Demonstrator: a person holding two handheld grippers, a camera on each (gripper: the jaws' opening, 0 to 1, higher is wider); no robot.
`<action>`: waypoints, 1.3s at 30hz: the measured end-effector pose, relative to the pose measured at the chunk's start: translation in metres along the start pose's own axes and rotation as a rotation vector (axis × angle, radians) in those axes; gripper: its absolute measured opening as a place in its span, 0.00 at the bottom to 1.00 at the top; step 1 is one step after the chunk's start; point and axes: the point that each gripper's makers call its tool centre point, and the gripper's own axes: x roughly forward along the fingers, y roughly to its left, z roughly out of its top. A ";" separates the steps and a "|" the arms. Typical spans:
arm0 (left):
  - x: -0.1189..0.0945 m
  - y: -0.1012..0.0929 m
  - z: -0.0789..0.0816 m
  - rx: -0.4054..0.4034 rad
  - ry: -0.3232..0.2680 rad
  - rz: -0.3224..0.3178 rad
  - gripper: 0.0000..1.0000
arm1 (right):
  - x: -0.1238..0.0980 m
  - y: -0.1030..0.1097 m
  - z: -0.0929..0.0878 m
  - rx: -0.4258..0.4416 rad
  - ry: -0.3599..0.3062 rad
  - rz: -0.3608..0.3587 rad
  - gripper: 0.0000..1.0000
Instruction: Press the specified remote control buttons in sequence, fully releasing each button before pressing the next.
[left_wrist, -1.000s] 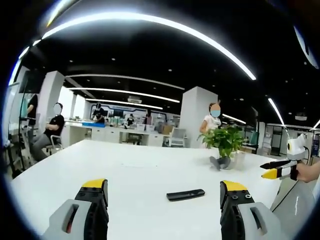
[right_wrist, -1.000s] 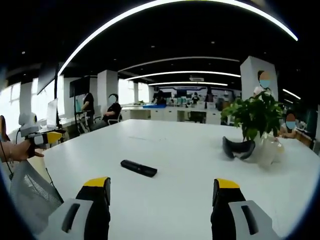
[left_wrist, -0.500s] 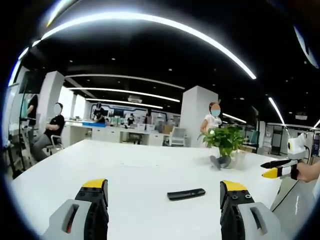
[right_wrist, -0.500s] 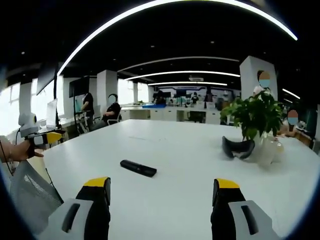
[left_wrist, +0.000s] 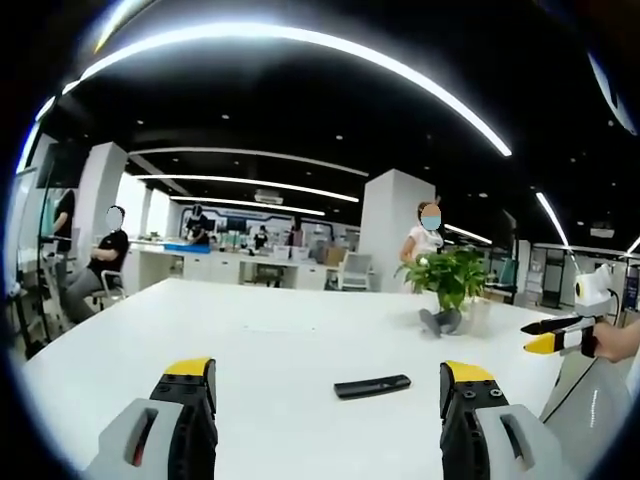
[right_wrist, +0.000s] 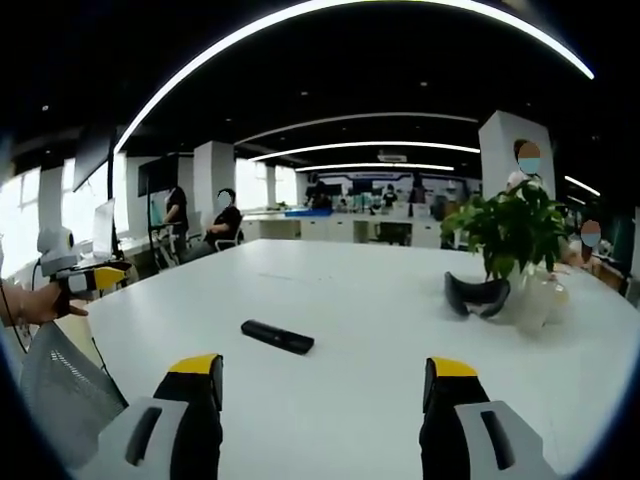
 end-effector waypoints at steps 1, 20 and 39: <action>0.000 0.000 0.000 0.001 0.000 0.000 0.96 | 0.000 0.001 0.000 -0.001 -0.001 0.005 0.80; 0.000 0.001 -0.002 -0.002 0.004 -0.004 0.96 | 0.000 0.002 -0.001 -0.008 0.006 0.009 0.78; 0.004 -0.005 -0.003 -0.061 0.027 -0.044 0.96 | -0.005 -0.004 0.009 0.019 -0.015 -0.011 0.73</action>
